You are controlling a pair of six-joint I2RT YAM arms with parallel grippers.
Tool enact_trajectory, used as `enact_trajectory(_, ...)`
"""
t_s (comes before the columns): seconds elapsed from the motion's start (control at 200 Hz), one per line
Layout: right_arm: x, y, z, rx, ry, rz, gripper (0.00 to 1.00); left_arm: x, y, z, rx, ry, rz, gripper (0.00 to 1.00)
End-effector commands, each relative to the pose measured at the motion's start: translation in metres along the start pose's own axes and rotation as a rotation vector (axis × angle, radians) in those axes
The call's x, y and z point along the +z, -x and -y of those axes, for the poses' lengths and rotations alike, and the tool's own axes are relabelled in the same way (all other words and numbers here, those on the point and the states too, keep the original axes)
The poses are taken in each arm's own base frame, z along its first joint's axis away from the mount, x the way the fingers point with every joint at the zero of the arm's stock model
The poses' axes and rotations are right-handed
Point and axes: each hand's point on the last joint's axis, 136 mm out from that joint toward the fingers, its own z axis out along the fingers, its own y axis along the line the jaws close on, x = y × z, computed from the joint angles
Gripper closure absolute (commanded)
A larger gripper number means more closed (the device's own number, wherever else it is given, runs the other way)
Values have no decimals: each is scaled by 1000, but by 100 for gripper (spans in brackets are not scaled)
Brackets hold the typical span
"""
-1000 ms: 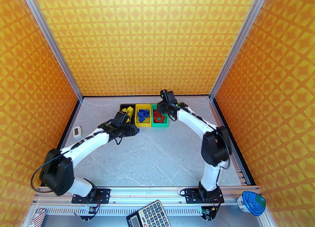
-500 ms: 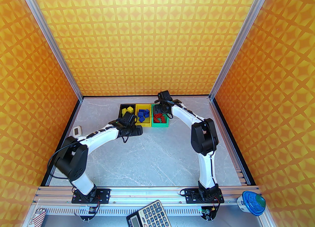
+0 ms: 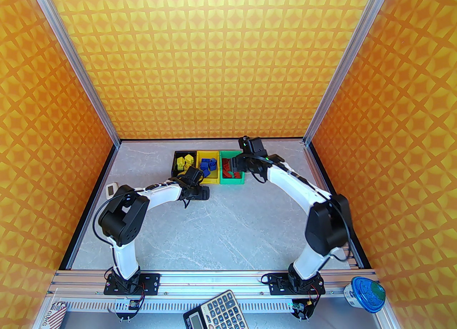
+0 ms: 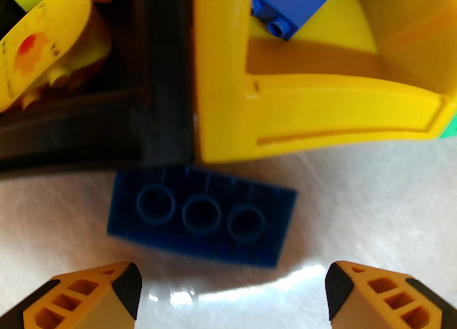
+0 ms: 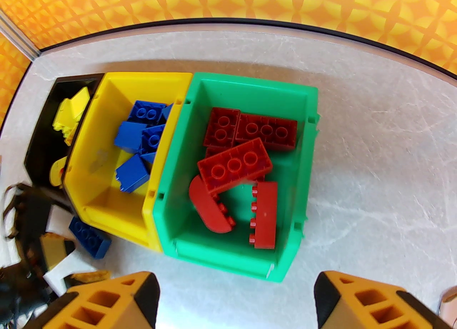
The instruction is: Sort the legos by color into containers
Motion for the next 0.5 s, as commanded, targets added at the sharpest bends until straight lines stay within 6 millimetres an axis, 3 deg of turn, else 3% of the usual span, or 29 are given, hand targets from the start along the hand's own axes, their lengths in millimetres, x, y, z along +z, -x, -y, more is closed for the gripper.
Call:
enact_trajectory(0.0,-11,-2,2,25,0,28,22,4,20,-2,76,50,67,9)
enact_trajectory(0.495,-28,-15,7,54,-13,35,22,23,26,-16,152,137,110,9)
